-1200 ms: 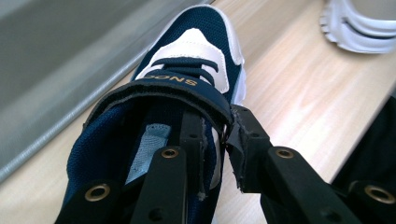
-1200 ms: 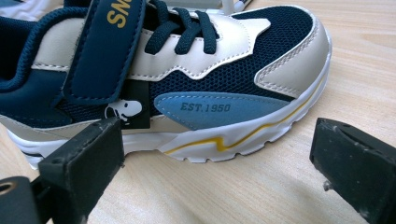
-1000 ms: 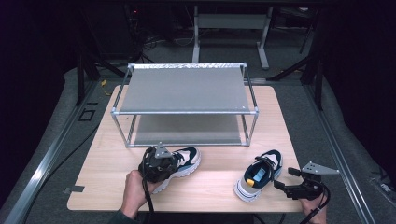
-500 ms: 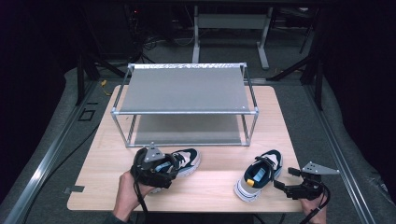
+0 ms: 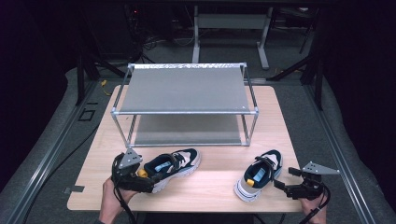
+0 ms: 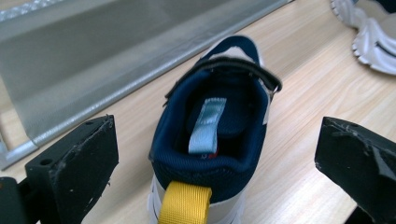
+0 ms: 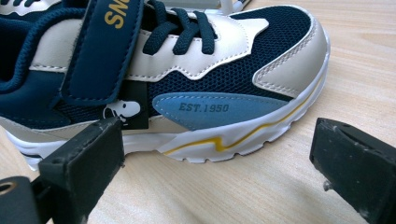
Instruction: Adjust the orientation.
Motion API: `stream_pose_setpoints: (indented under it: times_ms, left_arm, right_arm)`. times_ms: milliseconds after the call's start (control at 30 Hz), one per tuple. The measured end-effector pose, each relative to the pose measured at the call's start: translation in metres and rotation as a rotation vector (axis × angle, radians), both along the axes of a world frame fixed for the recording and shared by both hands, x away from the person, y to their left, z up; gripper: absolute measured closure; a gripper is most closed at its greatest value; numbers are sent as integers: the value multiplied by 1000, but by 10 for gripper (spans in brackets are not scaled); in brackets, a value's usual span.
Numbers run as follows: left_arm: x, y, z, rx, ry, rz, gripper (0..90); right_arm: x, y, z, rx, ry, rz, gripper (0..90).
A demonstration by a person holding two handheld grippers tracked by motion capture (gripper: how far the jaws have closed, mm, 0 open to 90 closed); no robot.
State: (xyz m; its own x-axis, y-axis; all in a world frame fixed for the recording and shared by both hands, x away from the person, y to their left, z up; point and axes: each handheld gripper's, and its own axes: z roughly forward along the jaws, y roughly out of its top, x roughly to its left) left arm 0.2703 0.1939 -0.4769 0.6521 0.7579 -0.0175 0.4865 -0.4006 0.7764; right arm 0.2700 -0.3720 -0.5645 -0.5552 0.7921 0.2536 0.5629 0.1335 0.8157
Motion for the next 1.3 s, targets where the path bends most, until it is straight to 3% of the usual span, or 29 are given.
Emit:
stream_pose_setpoints:
  times_ms: [300, 533, 833, 1067, 1300]
  left_arm:
    - [5, -9, -31, 17, 4, 9, 0]
    - [17, -9, -56, -33, 38, 9, 0]
    - [24, -12, -62, -37, 41, 11, 0]
    - [26, -14, -66, -51, 47, -20, 115]
    - [27, -13, -63, -25, 41, -37, 178]
  right_arm:
    - [0, 0, 0, -4, 3, 2, 26]
    - [0, 1, 0, -7, -3, 6, 28]
    - [0, 1, 0, -9, -1, 6, 29]
    - [0, 1, 0, -10, 1, 3, 31]
    - [0, 1, 0, -7, -2, 7, 32]
